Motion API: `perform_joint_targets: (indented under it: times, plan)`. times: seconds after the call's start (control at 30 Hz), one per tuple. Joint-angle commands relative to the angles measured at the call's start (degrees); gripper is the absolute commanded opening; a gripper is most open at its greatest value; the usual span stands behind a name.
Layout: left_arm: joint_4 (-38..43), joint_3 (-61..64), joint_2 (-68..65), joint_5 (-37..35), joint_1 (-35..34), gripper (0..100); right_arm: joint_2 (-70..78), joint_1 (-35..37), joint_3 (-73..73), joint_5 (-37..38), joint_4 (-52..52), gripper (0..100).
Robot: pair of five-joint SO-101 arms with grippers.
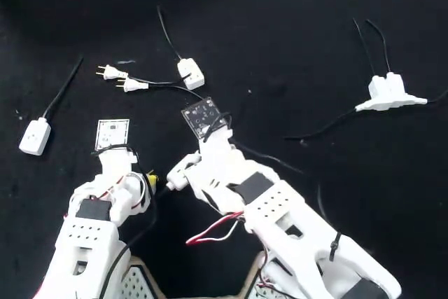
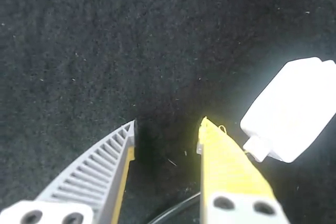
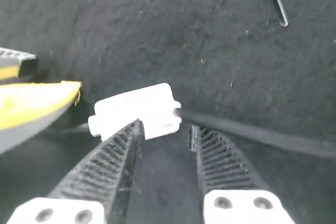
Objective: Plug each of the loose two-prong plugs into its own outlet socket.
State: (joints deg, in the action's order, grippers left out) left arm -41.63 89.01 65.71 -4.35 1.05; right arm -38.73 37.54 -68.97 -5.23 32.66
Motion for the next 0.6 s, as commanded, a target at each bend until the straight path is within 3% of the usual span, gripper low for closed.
perform_joint_targets:
  times: [0.0, 0.17, 0.3, 0.57]
  plan:
    - [0.35, -3.65, 0.53, 0.44, -0.66, 20, -1.71, 0.26, -0.92, -0.26, -5.8, 13.7]
    - [0.35, -3.56, 0.53, 0.44, -0.66, 20, -1.54, 0.18, -4.44, -0.18, -11.08, 12.2]
    - [0.35, -3.56, 0.53, 0.44, -0.66, 20, -1.8, 0.18, -6.46, 0.0, -13.89, 1.0]
    - [0.35, -3.56, 0.53, 0.44, -0.66, 20, -1.54, 0.18, -9.36, 9.23, -19.16, 1.1]
